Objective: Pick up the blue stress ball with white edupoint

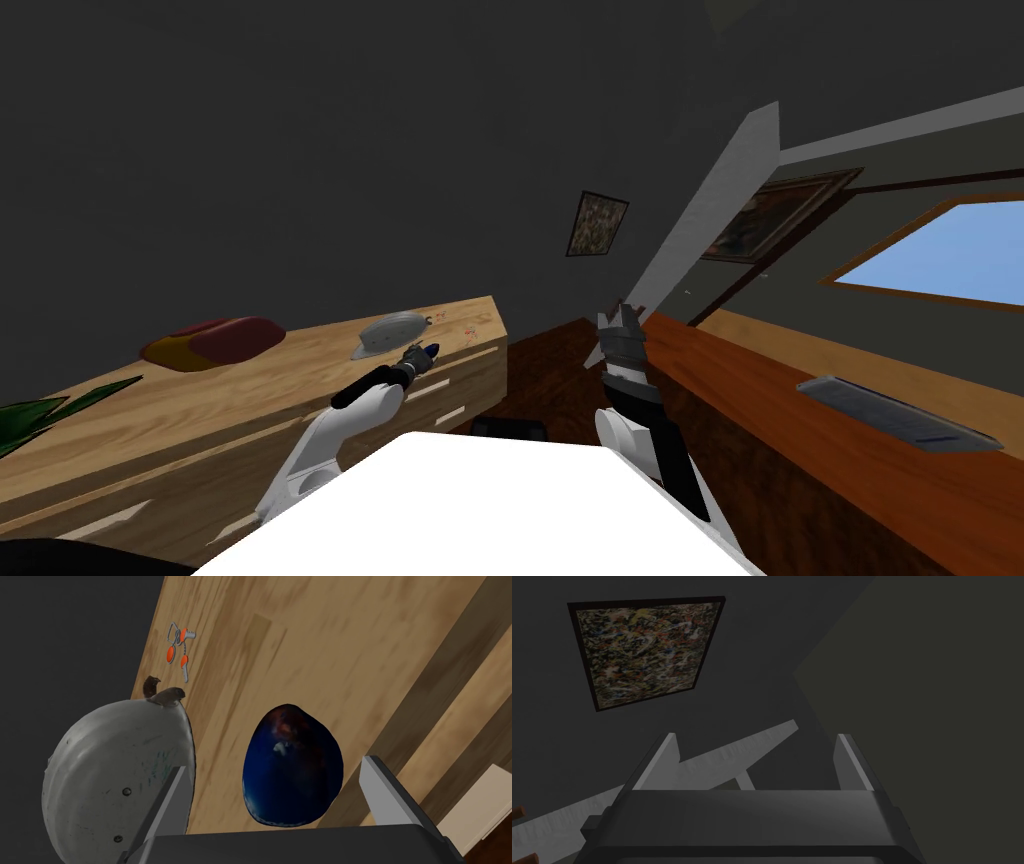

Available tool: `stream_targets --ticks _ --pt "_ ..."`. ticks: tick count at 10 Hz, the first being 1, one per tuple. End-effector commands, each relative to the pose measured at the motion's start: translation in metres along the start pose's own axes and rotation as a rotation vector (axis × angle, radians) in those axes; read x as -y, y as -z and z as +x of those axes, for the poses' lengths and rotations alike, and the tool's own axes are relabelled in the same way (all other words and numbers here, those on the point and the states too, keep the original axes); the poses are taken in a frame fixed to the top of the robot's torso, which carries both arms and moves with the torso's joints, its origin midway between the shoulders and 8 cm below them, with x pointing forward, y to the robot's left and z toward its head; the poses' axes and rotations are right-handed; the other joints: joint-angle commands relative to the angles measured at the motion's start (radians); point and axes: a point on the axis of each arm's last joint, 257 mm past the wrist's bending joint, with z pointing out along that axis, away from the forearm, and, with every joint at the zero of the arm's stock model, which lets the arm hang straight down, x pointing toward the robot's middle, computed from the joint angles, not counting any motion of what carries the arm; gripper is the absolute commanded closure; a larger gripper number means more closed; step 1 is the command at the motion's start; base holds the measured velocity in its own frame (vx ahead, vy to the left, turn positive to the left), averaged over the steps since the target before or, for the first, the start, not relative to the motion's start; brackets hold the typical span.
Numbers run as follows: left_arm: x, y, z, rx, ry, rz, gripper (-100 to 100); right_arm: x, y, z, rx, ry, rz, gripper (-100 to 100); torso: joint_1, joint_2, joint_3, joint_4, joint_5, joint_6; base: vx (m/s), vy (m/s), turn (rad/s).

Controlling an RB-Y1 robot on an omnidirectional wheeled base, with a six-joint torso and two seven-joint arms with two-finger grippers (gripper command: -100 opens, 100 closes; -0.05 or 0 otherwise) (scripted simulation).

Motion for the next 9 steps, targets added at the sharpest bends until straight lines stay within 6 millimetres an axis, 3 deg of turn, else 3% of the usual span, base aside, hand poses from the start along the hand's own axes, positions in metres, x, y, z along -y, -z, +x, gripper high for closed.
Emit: stream_targets --ticks 1,6,7,8,9 --pt "0.010 -0.009 -0.006 0.022 0.016 0.017 -100 0.000 0.000 0.000 0.000 0.000 0.000 0 0.000 0.000 0.000 0.000 0.000 0.000 -0.091 0.007 -0.179" --pt "0.034 -0.030 -0.026 0.086 0.069 0.061 -100 0.000 0.000 0.000 0.000 0.000 0.000 0 0.000 -0.001 -0.001 0.000 0.000 0.000 -0.088 0.002 -0.182" --pt "0.029 -0.028 -0.022 0.078 0.061 0.055 -100 0.000 0.000 0.000 0.000 0.000 0.000 0 0.000 -0.001 -0.001 0.000 0.000 0.000 -0.035 0.000 -0.030" --pt "0.029 -0.028 -0.022 0.080 0.063 0.056 100 0.000 0.000 0.000 0.000 0.000 0.000 0 0.000 -0.003 -0.002 -0.001 0.000 -0.001 -0.008 -0.003 0.000" --pt "0.027 -0.028 -0.022 0.081 0.064 0.052 100 0.000 0.000 0.000 0.000 0.000 0.000 0 0.000 -0.005 -0.002 0.000 -0.001 -0.001 0.000 0.000 0.000"
